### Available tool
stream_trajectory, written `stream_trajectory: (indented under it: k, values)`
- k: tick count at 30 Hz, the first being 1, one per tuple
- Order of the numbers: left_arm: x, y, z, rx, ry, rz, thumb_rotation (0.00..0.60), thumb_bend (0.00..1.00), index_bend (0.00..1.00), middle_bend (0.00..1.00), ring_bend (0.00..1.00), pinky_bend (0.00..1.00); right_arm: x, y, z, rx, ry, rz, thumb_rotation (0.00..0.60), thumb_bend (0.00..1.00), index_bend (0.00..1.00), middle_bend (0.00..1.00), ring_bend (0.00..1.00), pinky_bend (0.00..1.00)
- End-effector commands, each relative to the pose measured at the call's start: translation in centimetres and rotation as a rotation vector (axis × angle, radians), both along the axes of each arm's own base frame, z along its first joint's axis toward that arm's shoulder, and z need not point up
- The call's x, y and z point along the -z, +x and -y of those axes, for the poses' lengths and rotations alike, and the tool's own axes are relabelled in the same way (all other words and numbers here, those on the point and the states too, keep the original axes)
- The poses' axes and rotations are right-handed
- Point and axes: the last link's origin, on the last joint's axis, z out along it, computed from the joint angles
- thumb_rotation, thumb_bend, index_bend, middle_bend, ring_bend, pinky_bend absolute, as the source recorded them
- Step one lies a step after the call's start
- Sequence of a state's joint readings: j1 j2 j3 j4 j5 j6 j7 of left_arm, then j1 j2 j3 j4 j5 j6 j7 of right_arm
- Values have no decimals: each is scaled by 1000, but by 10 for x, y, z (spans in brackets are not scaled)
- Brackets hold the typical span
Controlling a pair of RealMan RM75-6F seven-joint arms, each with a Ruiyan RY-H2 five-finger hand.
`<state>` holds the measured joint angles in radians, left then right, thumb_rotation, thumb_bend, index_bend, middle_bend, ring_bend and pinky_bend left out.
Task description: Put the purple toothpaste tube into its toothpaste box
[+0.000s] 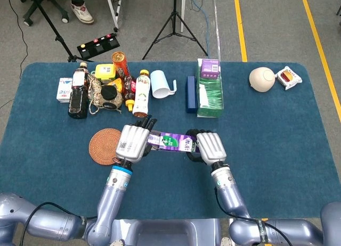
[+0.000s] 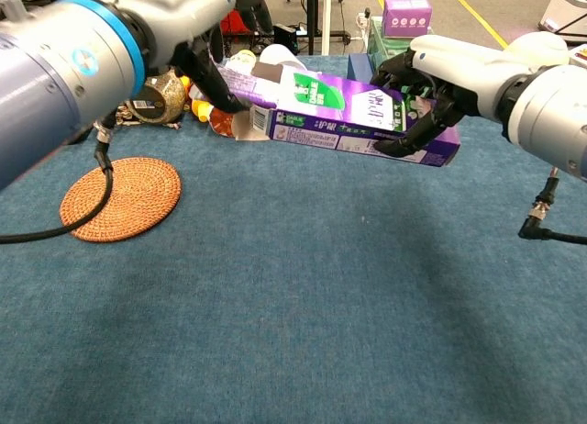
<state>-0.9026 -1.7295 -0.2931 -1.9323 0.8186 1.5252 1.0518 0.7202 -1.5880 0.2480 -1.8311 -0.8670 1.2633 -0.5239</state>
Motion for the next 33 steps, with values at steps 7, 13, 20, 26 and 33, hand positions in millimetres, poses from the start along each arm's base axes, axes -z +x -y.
stream_trajectory:
  k: [7, 13, 20, 26, 33]
  values:
    - [-61, -5, -4, -17, 90, 59, 600, 245, 134, 118, 303, 552, -14, -20, 15, 37, -33, 74, 600, 557, 562, 538, 499, 502]
    - [-123, -32, -12, -69, 194, 110, 600, 241, 134, 115, 298, 550, -27, -31, 23, 113, 68, 327, 600, 558, 562, 537, 486, 499]
    - [-156, -75, -21, -112, 208, 129, 600, 240, 134, 115, 294, 549, -36, -49, 32, 83, 116, 458, 600, 559, 562, 536, 475, 495]
    - [-162, -92, -25, -124, 197, 129, 600, 241, 134, 115, 294, 549, -33, -59, 32, 48, 100, 371, 600, 575, 562, 536, 474, 495]
    - [-158, -111, -25, -138, 169, 115, 600, 239, 134, 115, 293, 549, -21, -68, 25, -84, 51, 3, 600, 576, 562, 536, 475, 495]
